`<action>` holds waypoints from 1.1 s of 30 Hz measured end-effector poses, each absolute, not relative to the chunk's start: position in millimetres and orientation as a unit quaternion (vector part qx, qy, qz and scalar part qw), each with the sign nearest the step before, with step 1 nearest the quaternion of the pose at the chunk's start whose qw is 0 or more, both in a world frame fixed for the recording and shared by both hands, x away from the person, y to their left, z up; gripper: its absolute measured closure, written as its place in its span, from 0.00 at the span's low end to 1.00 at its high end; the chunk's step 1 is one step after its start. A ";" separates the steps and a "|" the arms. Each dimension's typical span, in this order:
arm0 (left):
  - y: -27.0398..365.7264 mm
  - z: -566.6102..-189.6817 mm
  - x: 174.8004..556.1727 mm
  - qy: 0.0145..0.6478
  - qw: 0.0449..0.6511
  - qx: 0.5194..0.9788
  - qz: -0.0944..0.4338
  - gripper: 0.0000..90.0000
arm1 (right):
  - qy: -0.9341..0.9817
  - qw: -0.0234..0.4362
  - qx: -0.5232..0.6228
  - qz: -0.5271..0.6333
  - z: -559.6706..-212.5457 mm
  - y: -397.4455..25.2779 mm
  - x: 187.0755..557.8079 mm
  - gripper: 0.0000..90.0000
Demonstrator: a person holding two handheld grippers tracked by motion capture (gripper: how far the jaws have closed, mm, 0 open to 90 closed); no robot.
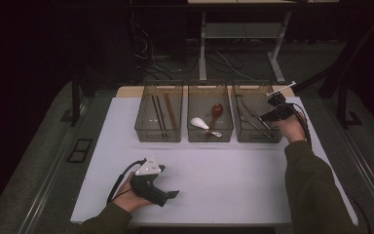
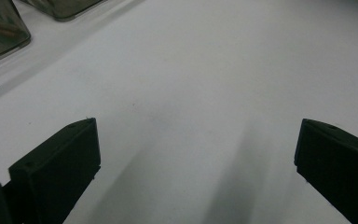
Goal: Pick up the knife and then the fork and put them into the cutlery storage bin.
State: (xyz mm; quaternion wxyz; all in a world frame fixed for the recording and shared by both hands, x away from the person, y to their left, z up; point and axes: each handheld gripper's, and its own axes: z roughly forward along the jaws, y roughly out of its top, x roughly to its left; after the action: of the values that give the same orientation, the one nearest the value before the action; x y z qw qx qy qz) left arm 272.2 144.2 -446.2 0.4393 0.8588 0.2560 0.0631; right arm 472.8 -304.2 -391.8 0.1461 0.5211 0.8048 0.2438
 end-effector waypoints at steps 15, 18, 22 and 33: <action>145.9 -446.2 274.0 0.265 0.439 0.856 0.067 0.00 | 0.768 0.132 0.513 0.359 -372.8 -318.7 457.7 0.32; 146.6 -445.7 274.2 0.267 0.439 0.855 0.067 0.00 | 0.766 0.133 0.506 0.374 -369.5 -317.8 452.6 0.25; 147.5 -445.6 275.4 0.273 0.442 0.852 0.069 0.00 | 0.767 0.145 0.492 0.385 -363.3 -313.3 443.3 0.20; 150.9 -444.3 274.8 0.278 0.449 0.846 0.071 0.00 | 0.769 0.152 0.440 0.438 -362.5 -302.4 401.6 0.18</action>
State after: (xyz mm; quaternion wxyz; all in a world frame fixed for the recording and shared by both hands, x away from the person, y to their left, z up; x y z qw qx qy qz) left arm 274.8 150.9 -444.3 0.4489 0.8464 0.2778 0.0707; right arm 401.6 -302.4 -362.5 0.1518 0.4405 0.7689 0.4379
